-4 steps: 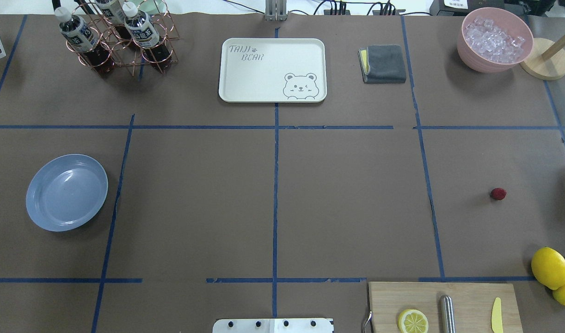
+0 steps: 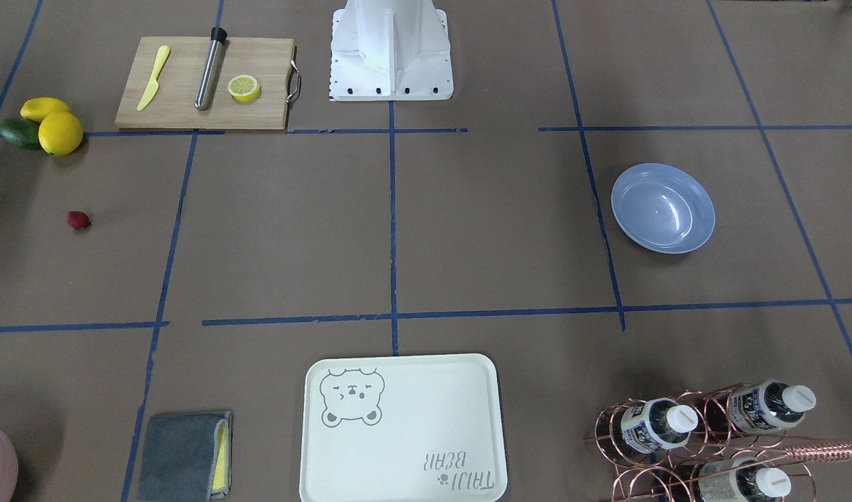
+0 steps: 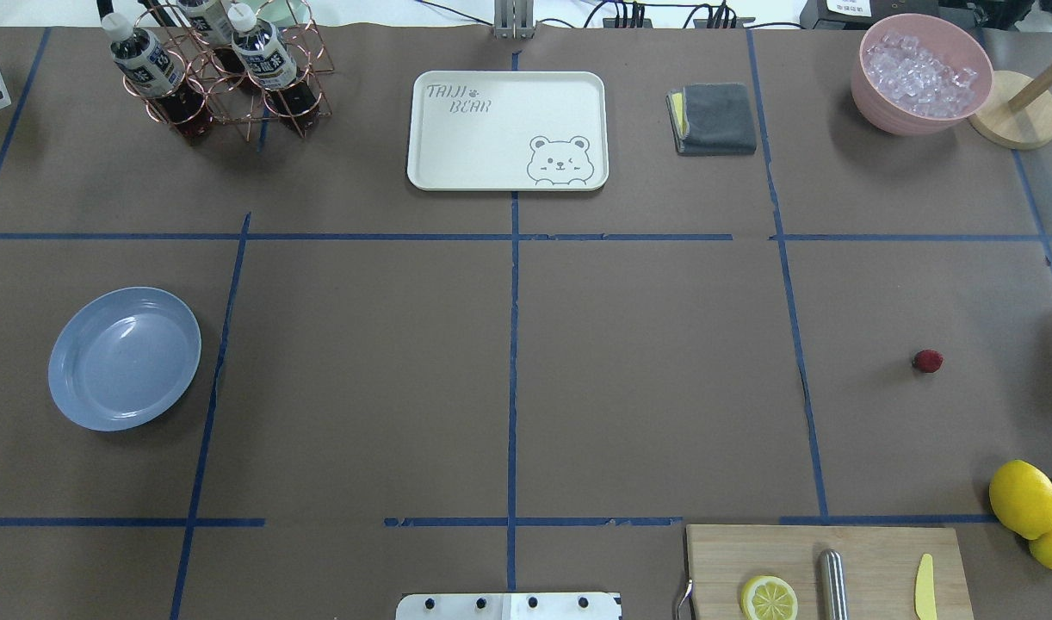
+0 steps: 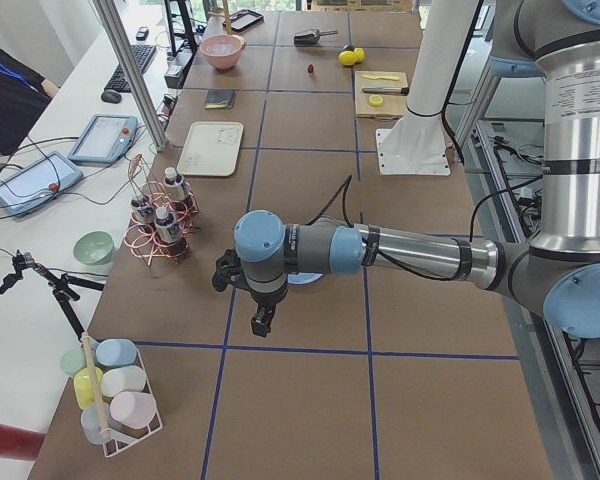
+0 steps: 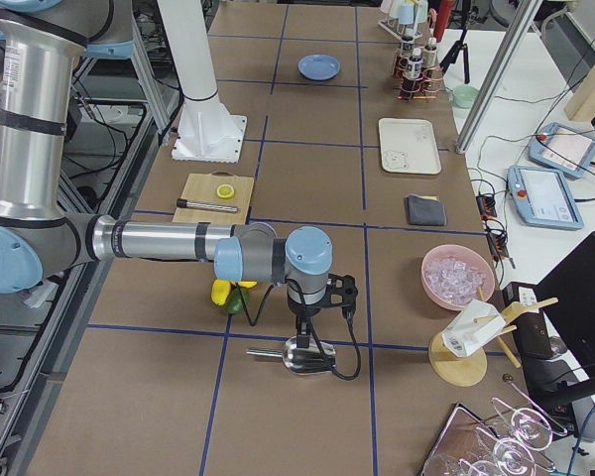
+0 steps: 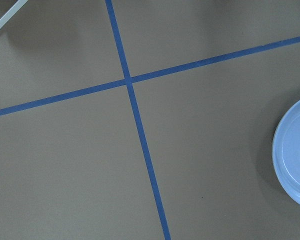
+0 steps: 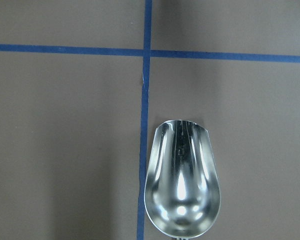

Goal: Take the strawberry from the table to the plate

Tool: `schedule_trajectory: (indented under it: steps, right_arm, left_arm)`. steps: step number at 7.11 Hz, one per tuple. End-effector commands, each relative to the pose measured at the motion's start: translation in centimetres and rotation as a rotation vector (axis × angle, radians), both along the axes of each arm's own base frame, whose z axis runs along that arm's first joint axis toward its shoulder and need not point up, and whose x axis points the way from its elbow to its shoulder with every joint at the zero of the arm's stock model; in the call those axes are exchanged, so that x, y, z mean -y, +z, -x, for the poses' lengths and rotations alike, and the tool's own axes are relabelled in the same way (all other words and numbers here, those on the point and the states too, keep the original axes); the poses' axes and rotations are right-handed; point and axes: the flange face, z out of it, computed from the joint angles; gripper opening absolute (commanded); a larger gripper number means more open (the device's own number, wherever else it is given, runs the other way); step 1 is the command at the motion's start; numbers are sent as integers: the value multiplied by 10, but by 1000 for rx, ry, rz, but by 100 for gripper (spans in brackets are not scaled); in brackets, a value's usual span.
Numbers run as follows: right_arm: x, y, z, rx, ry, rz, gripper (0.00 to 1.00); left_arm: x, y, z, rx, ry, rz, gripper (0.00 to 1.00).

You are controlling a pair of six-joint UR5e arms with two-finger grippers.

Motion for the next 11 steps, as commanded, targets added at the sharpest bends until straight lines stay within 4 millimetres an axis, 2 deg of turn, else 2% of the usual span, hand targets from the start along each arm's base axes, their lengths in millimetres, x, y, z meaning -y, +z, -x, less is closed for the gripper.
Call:
schedule_trajectory:
  steps: [1,2,3,4,5,6,7,8,9,10,11]
  right_arm:
    - [12,-23,1,4,9,-160,100]
    - [15,-25,1,-1,17,-215,100]
    - [23,-28,2,21,76,-167,100]
    - [23,-31,1,27,109,-154,100]
    - [25,-29,2,25,97,-171,100]
    - [25,-30,2,28,96,-183,100]
    - [23,-30,2,32,102,-194,100]
    - [24,-30,2,34,106,-191,100]
    - [21,-25,2,42,104,-180,100]
    - [19,-24,3,51,100,-177,100]
    - [19,-24,3,51,100,-175,100]
  left_arm:
    - [6,-20,-3,7,9,-91,100]
    - [12,-32,-3,8,6,-201,100]
    - [18,-36,-4,-1,6,-313,100]
    - [18,-35,-4,1,2,-421,100]
    - [24,-23,-4,4,2,-506,100]
    - [33,-30,-4,6,0,-659,100]
    - [41,-23,-8,-15,-15,-669,100]
    - [40,-26,-26,-62,-58,-649,100]
    - [29,-29,-78,-127,5,-699,100]
    - [19,-24,-123,-207,-18,-551,100]
    - [9,-7,-159,-195,-23,-483,100]
